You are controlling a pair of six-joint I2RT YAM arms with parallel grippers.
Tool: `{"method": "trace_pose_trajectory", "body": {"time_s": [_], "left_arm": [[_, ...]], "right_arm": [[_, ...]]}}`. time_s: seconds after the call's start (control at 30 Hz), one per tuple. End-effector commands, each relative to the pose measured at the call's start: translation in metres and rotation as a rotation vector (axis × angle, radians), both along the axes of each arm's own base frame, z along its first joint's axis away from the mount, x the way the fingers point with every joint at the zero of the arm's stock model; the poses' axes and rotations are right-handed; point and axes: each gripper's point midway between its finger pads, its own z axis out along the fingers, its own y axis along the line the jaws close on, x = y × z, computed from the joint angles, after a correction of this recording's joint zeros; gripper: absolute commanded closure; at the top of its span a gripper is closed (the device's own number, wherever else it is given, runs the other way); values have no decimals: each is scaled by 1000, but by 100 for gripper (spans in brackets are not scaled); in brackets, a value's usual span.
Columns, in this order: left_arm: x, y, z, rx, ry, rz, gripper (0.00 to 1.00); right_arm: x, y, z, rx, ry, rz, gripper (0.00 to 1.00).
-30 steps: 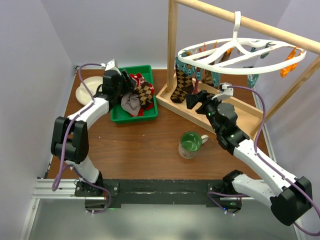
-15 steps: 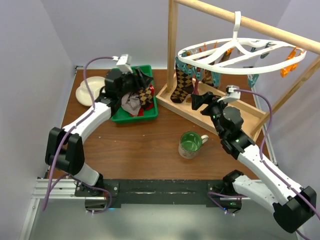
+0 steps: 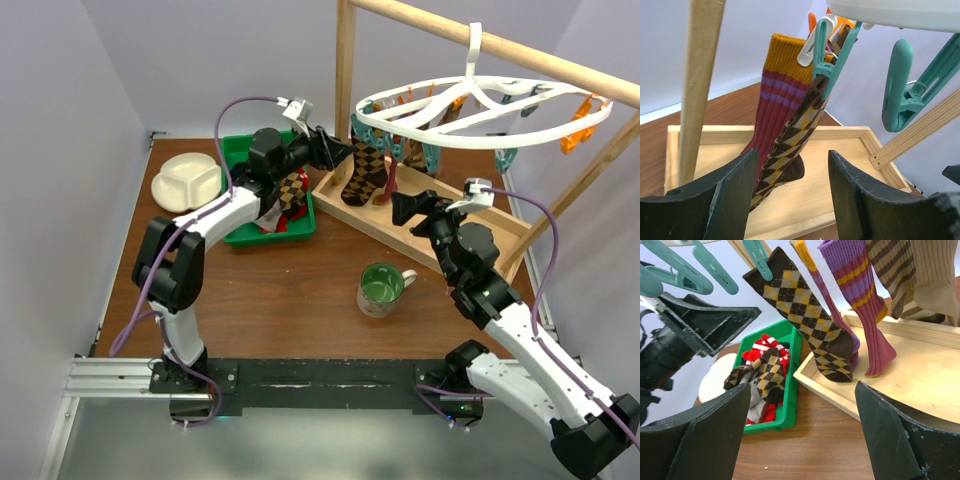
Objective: Remove the socks clipped to the hanger
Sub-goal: Remove the sock from the hanger.
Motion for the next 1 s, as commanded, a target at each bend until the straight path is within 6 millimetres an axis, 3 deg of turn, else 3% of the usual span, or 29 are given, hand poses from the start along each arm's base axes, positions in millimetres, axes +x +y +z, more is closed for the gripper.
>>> {"method": "trace_pose_trajectory", "body": {"time_s": [0.0,0.27,0.4,0.5,0.53,0.67,0.83,0.87,0.93,0.97], "left_arm": [[3,-15,45,-99,-136,-25,37],[7,-28,61,-207,-162,-22,37],[7,-28,71,-249,-172,-7,46],[6,-26,77,-259,-180,3,62],[6,-25,77,-260,-183,5,73],[-6,-19,95,-268,-218,6,99],[-18,-3,107,-228,-261,53,100],[-25,4,122,-238,-286,67,100],[-31,9,124,-220,-298,81,100],[-38,15,137,-227,-324,88,100]], "right_arm": [[-3,-4,8,-15,-24,-8,10],[3,6,5,-31,-8,26,9],[5,9,8,-29,-15,34,9],[6,11,10,-28,-16,40,9],[7,11,10,-29,-15,40,9],[9,14,10,-29,-15,48,9],[10,17,13,-27,-17,58,9],[11,17,13,-26,-19,60,9],[11,19,15,-23,-21,66,9],[10,20,16,-23,-22,71,9]]}}
